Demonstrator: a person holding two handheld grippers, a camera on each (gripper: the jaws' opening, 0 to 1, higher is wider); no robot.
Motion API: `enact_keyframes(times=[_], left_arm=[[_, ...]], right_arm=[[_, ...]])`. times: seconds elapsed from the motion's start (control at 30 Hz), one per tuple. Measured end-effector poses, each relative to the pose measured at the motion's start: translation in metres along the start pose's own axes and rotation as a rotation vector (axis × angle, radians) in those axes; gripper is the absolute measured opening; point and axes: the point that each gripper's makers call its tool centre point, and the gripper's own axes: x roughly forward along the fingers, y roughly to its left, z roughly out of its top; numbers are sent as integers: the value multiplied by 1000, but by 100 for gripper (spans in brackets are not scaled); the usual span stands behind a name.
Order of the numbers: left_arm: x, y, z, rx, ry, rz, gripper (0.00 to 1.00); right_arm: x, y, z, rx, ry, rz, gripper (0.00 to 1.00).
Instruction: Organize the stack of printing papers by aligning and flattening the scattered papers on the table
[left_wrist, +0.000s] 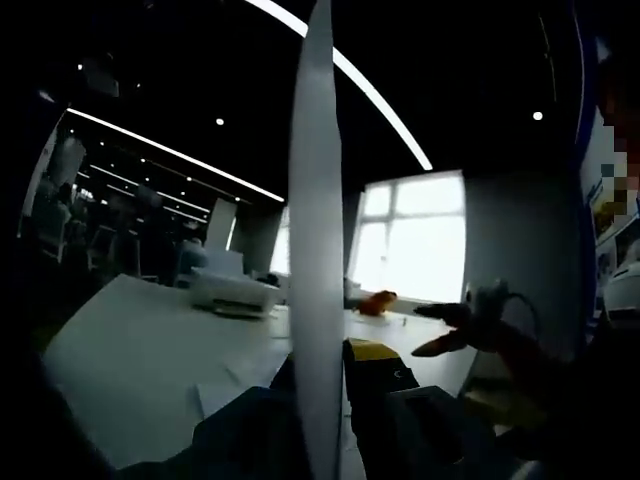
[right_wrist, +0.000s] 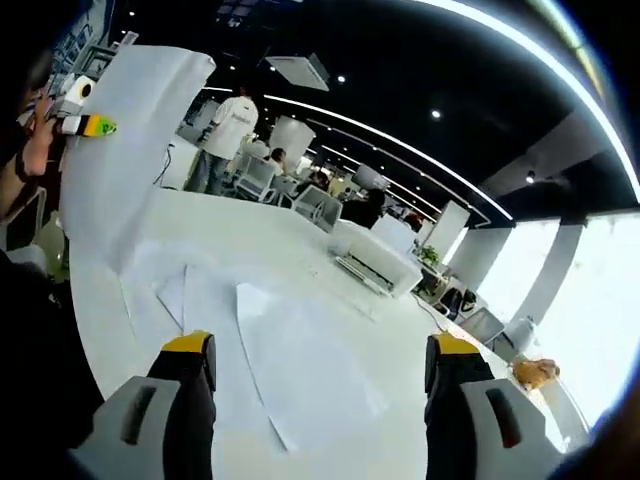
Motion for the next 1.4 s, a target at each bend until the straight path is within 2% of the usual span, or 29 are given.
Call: enact_keyframes(times=[0.7, 0.97, 1.4], left_arm=[[2, -1, -3, -4, 7, -3, 6], [1, -2, -4, -5, 9, -1, 6], [2, -3, -5, -7, 15, -2, 6]], right_arm=[[13, -8, -39, 73, 71, 10, 80], [22, -20, -63, 106, 107, 1, 77], [34, -23, -96, 188, 153, 5, 76]])
